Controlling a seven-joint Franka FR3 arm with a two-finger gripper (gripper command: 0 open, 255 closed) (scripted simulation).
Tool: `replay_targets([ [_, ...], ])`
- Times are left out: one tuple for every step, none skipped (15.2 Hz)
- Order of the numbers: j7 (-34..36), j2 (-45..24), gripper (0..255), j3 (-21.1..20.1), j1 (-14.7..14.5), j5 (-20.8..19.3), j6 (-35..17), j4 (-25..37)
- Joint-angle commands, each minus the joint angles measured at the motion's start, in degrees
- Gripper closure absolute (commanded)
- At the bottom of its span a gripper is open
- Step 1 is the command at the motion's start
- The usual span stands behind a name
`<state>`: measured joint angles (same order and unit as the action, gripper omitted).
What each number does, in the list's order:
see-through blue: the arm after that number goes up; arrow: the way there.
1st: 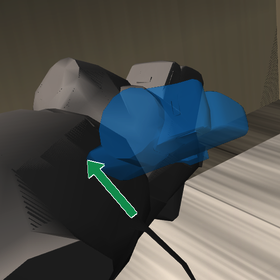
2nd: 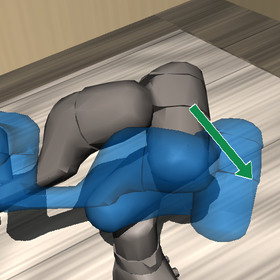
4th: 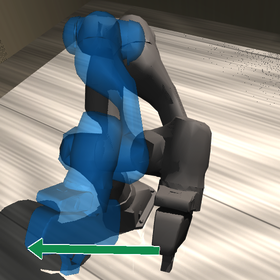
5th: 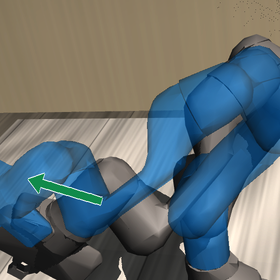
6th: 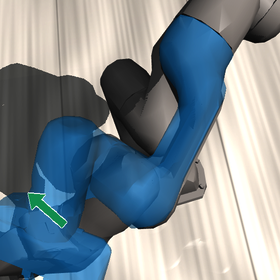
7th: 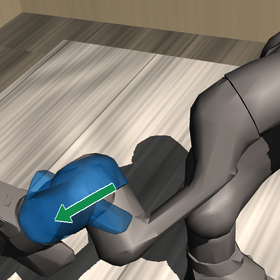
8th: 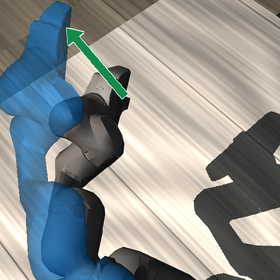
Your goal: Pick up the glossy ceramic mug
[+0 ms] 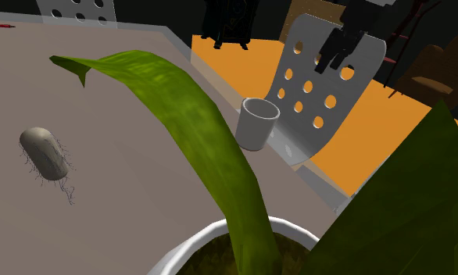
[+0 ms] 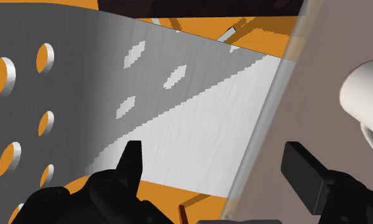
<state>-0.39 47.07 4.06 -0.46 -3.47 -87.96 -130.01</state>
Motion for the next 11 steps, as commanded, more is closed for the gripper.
replay_targets([
  [0.0,0.0,0,0.0,0.0,0.0,0.0,0.0],
  [1.2,0.0,0,-1.1,-0.4,0.9,-0.5,-0.7],
  [2.4,0.0,0,-2.1,-0.8,1.9,-0.9,-1.3],
  [3.6,-0.2,0,-3.2,-1.2,2.8,-1.4,-1.8],
  [4.8,-0.3,0,-4.3,-1.6,3.7,-2.0,-2.3],
  [6.0,-0.6,0,-5.4,-2.0,4.7,-2.5,-2.8],
  [7.2,-0.9,0,-6.4,-2.5,5.6,-3.1,-3.1],
  [8.3,-1.2,0,-7.5,-2.9,6.6,-3.7,-3.5],
  [9.5,-1.6,0,-8.6,-3.3,7.5,-4.3,-3.7],
  [10.7,-2.1,0,-9.7,-3.8,8.4,-5.0,-3.9],
  [11.8,-2.7,0,-10.8,-4.2,9.3,-5.6,-4.1],
])
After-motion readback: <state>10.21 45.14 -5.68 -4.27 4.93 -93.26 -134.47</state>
